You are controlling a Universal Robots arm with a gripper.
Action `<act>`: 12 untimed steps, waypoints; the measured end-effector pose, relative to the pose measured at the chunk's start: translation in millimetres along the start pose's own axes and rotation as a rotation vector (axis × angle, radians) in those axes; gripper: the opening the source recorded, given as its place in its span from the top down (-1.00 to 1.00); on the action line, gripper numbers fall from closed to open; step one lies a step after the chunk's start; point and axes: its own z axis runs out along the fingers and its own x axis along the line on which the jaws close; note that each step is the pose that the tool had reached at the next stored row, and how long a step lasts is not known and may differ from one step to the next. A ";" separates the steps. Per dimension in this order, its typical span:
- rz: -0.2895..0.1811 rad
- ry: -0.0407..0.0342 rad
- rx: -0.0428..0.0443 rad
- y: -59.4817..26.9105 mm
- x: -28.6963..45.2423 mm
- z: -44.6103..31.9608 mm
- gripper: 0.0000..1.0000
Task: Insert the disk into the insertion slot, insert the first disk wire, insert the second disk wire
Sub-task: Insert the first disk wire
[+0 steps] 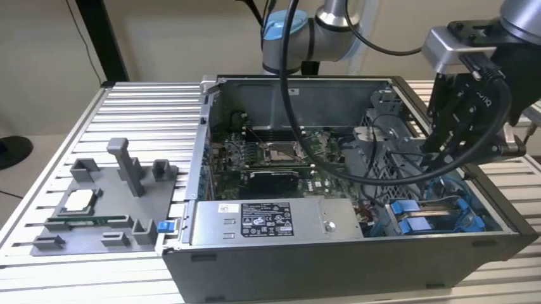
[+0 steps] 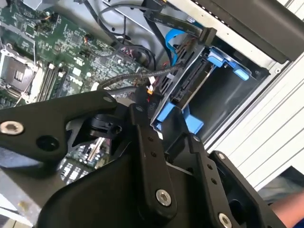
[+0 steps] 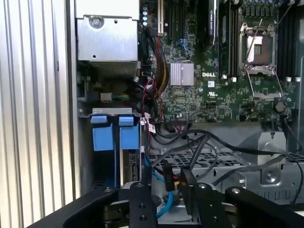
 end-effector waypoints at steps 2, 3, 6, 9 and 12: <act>-0.001 -0.0065 0.0066 0.0 0.2 1.6 -1.00; -0.001 -0.0104 0.0100 -0.1 0.3 2.4 -1.00; -0.002 -0.0267 0.0118 0.8 0.5 3.6 -1.00; -0.002 -0.0368 0.0114 2.1 0.5 3.5 -1.00; -0.002 -0.0425 0.0113 2.6 0.6 3.5 -1.00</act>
